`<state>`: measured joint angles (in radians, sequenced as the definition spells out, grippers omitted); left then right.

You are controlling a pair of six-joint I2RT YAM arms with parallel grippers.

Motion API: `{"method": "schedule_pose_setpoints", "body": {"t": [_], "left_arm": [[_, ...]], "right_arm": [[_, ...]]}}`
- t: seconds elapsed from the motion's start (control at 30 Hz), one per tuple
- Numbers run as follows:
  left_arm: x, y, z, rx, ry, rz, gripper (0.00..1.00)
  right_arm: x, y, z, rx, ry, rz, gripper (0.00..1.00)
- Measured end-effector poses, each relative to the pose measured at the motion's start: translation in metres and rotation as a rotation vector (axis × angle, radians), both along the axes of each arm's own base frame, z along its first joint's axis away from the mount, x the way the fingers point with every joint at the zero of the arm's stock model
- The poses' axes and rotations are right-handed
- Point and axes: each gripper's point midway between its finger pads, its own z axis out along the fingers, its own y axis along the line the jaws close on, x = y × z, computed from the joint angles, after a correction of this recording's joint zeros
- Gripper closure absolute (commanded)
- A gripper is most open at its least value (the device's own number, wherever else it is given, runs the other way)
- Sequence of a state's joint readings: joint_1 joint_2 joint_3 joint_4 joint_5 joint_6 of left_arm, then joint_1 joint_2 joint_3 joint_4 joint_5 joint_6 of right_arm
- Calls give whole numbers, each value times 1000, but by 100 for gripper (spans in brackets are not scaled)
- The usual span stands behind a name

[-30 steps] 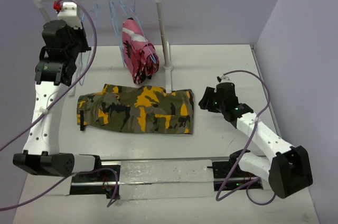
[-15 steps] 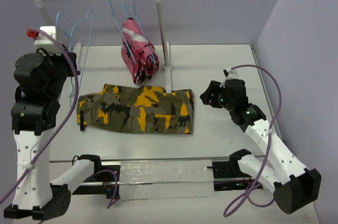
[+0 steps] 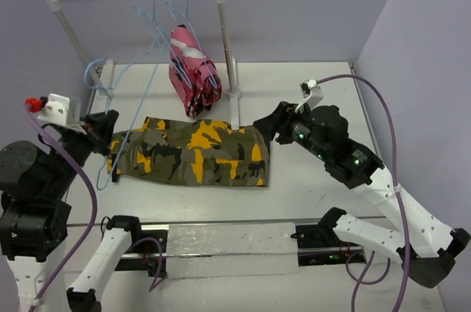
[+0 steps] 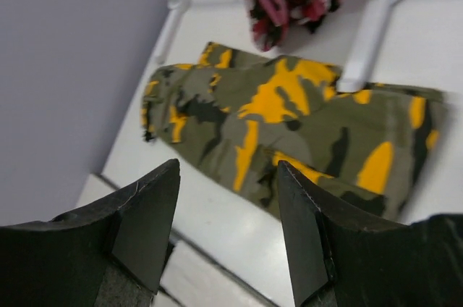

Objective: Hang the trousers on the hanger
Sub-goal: Pick up the hanger from the clothesline.

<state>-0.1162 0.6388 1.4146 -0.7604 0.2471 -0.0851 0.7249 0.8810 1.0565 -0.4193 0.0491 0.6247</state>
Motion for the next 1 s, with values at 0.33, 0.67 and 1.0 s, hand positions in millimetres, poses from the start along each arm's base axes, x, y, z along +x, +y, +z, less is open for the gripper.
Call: {"method": "schedule_pose_setpoints", "body": {"t": [0.33,0.67,1.0], "left_arm": [[7,-48,-99,-183,256,-225,100],[44,-66,-151,-229,480,-242,100],[12,-101,-178,-167,484,-401,100]], "right_arm": [[-16,75,7,213,98,72,39],[-16,96,34,261,85,-5,41],[-20,136,-6,212,197,22,42]]}}
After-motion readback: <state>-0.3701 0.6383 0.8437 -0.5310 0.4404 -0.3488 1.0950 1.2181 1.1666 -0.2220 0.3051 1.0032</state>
